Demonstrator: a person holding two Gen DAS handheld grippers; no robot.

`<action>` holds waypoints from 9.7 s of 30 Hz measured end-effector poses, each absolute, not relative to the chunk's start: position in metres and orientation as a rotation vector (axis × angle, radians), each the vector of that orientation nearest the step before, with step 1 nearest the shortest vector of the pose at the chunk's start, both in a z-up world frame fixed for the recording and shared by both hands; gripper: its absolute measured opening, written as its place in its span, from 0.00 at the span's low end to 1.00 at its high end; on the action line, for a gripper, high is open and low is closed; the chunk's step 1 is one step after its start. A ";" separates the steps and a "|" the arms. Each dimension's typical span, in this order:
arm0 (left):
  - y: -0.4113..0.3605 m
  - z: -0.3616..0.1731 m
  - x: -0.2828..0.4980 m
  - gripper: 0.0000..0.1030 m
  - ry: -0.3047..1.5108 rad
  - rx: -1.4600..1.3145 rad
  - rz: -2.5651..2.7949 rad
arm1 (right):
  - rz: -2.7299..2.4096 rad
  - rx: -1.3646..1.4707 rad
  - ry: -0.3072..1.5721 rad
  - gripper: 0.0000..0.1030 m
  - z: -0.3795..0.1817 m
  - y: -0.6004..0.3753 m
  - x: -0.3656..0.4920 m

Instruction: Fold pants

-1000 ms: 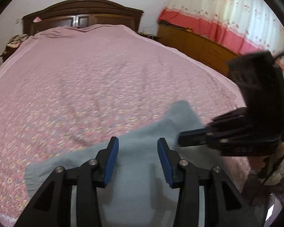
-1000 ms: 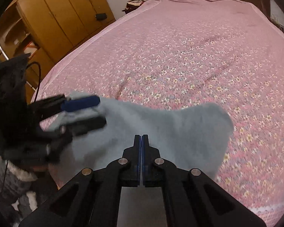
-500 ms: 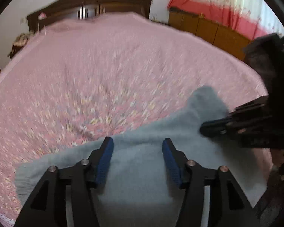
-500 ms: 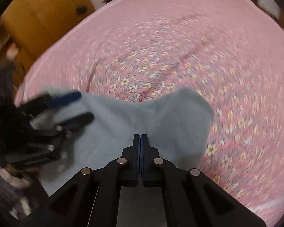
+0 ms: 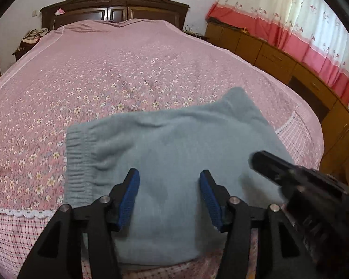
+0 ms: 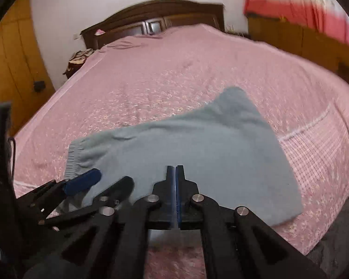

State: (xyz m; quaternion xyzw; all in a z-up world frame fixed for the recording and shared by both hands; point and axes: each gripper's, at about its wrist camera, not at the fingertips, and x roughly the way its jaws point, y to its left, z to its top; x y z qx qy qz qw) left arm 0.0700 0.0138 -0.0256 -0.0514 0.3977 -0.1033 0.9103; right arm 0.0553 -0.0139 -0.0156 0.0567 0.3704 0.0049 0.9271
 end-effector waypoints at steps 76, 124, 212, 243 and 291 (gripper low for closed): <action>0.082 0.010 -0.004 0.72 0.580 -0.253 -0.124 | 0.684 0.325 1.157 0.56 0.020 -0.189 0.149; 0.064 -0.026 0.028 0.72 0.705 -0.206 -0.089 | 0.924 0.480 1.251 0.60 -0.076 -0.253 0.209; 0.189 0.007 -0.013 0.72 0.628 -0.472 0.037 | 0.700 -0.033 1.083 0.44 0.106 0.038 0.153; 0.089 -0.029 0.089 0.36 0.905 -0.449 -0.284 | 0.642 0.903 0.982 0.26 -0.074 -0.067 0.131; 0.034 0.025 0.081 0.42 0.814 -0.331 -0.272 | 0.559 0.673 0.693 0.18 -0.002 -0.125 0.052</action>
